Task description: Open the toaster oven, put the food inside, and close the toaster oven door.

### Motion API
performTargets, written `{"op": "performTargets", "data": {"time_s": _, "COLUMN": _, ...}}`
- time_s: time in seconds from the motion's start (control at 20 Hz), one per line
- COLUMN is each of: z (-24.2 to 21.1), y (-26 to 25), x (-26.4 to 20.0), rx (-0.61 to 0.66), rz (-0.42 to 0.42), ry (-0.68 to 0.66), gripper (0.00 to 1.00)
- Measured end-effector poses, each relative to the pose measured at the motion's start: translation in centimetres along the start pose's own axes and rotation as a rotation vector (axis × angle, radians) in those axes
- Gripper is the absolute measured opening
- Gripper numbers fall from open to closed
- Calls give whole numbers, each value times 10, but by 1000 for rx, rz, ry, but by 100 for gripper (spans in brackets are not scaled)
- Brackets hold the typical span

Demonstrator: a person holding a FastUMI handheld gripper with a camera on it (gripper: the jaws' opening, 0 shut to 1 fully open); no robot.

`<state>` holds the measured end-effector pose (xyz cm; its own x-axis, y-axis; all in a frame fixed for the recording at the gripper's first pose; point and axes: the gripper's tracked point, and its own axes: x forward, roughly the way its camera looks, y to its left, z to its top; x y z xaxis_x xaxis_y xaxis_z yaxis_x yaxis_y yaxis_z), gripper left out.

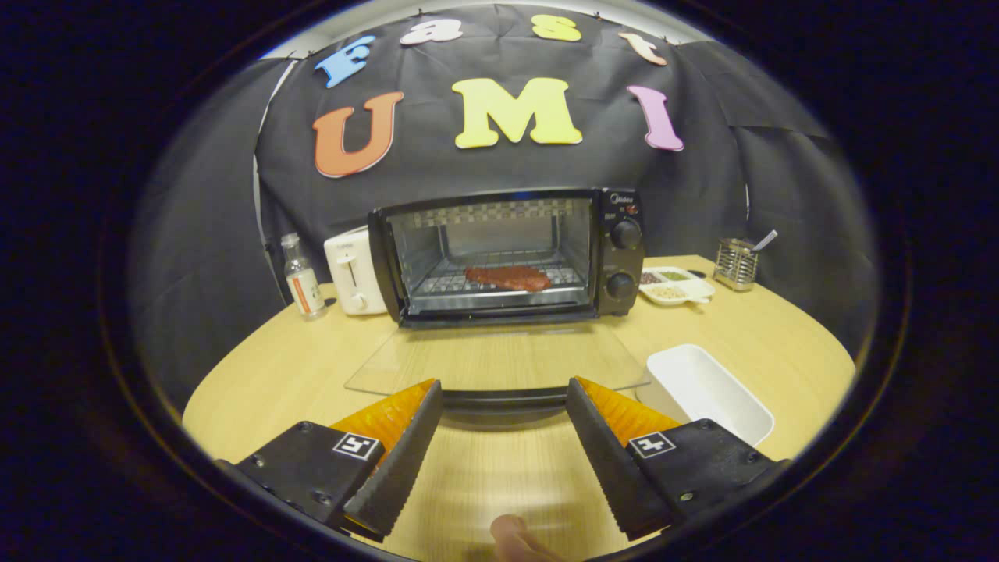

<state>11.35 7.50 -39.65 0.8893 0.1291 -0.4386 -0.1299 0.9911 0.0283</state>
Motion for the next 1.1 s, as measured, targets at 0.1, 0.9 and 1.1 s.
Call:
{"op": "performTargets", "data": {"time_s": 0.1, "z": -17, "y": -1, "x": 9, "rx": -5, "rz": -16, "ry": 71, "gripper": 100}}
{"op": "performTargets", "data": {"time_s": 0.9, "z": -40, "y": 2, "x": 30, "rx": -32, "rz": -18, "ry": 205, "gripper": 100}}
{"op": "performTargets", "data": {"time_s": 1.1, "z": -33, "y": -1, "x": 31, "rx": -33, "rz": -17, "ry": 189, "gripper": 100}}
